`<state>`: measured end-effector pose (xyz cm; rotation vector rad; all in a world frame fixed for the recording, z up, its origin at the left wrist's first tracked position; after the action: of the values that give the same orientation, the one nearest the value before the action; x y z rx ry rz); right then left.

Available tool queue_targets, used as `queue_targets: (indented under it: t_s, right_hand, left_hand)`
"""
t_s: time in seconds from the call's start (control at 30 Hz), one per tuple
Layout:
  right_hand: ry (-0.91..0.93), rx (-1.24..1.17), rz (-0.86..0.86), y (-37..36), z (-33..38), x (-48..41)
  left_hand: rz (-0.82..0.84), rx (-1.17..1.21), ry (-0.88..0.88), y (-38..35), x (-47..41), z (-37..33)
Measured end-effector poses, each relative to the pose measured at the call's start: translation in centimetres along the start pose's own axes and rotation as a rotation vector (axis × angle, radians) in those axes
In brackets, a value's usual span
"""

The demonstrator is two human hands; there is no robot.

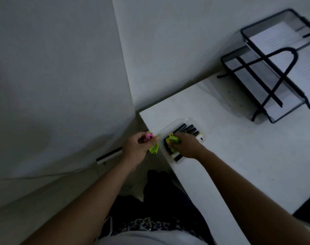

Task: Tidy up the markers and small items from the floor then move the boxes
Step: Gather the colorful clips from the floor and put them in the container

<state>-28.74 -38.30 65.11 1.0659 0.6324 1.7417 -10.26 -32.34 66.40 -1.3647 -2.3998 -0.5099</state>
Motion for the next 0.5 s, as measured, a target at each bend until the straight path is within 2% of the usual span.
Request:
queue_targets:
  t_s: [0.07,0.27,0.4,0.5]
  right_hand:
    - [0.047,0.050,0.065,-0.8,0.5,0.1]
    - [0.074,-0.014,0.046,0.1,0.6,0.1]
    - [0.002,-0.054,0.085,0.6,-0.6,-0.1]
    - [-0.024,-0.050,0.024,1.6,-1.6,-0.6]
  left_hand:
    - [0.014,-0.008,0.017,-0.3,-0.4,0.2]
    - [-0.027,0.007,0.048,-0.6,-1.2,0.7]
    - [-0.028,-0.005,0.054,-1.1,-0.9,1.4]
    - [0.000,-0.019,0.057,-1.6,-0.7,1.6]
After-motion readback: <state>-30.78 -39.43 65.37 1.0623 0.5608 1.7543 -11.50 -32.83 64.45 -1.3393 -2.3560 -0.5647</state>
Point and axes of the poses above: each hand's wrist, its own x-axis away from the middle knuckle, its own y-axis out of the back of the hand, z = x × y, the point moved 6 cm from there along -x, towards the middle knuckle, and after that the axes turned 15 degrees about -z, right-handed, at the moved point
